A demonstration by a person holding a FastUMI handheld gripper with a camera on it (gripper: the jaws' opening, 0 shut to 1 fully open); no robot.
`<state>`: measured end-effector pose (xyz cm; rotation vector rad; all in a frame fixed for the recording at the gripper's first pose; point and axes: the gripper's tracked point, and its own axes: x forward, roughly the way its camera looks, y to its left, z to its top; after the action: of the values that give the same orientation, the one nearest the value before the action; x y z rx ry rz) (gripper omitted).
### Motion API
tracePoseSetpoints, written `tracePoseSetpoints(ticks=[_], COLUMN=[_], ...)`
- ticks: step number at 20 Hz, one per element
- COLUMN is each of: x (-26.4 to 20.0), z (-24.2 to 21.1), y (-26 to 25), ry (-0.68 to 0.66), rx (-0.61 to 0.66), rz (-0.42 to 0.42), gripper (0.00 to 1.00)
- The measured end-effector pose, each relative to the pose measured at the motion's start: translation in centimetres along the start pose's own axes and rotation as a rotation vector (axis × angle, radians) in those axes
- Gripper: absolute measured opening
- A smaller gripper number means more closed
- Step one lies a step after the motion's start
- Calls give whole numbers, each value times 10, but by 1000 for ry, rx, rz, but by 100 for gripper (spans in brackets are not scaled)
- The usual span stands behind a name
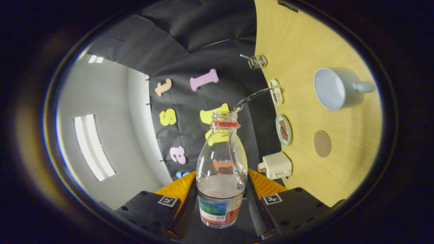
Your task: Take the bottle from table, then pour the juice into the cup, finally place the bottle on the coaster
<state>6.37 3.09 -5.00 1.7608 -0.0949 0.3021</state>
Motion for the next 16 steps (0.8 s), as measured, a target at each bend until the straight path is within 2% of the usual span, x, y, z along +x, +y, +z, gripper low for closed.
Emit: tracePoseSetpoints(ticks=[16], x=[11], z=[-10], y=[-19], ry=[18], rx=[54], rz=[-27], gripper=[76])
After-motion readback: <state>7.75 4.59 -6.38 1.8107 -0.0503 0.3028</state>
